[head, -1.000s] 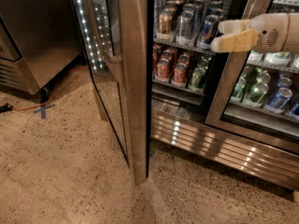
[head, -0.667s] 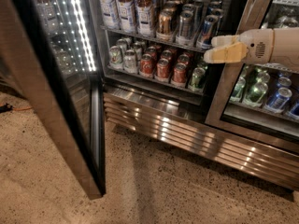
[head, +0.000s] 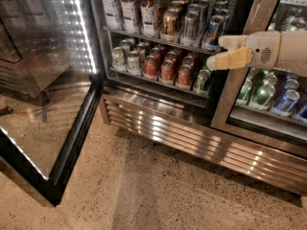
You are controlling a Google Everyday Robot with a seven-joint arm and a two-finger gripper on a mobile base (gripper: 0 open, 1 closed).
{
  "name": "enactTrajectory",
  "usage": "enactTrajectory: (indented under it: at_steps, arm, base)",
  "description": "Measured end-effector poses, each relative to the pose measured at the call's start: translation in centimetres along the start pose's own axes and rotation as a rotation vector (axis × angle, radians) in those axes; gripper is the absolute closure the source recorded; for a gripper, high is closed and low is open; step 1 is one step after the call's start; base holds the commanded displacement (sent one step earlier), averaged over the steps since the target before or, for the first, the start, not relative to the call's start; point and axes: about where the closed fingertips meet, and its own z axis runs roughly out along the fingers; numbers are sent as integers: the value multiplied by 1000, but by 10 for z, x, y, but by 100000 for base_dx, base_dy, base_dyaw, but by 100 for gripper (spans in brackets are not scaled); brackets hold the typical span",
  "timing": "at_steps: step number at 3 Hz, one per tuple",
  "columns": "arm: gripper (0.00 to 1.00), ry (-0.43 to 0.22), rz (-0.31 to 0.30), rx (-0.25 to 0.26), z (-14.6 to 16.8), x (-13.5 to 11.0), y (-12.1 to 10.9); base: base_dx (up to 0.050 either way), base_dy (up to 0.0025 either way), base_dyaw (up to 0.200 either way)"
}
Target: Open left fridge door
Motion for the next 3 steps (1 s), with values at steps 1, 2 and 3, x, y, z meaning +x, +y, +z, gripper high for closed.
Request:
enactTrajectory:
  at_steps: [1,2,3]
  arm:
    - [0,0,-150,94,1,3,4]
    - [0,-1,-231,146,2,5,5]
    - [0,-1,-231,146,2,5,5]
  base:
    - [0,0,0]
    - [0,0,0]
    - [0,0,0]
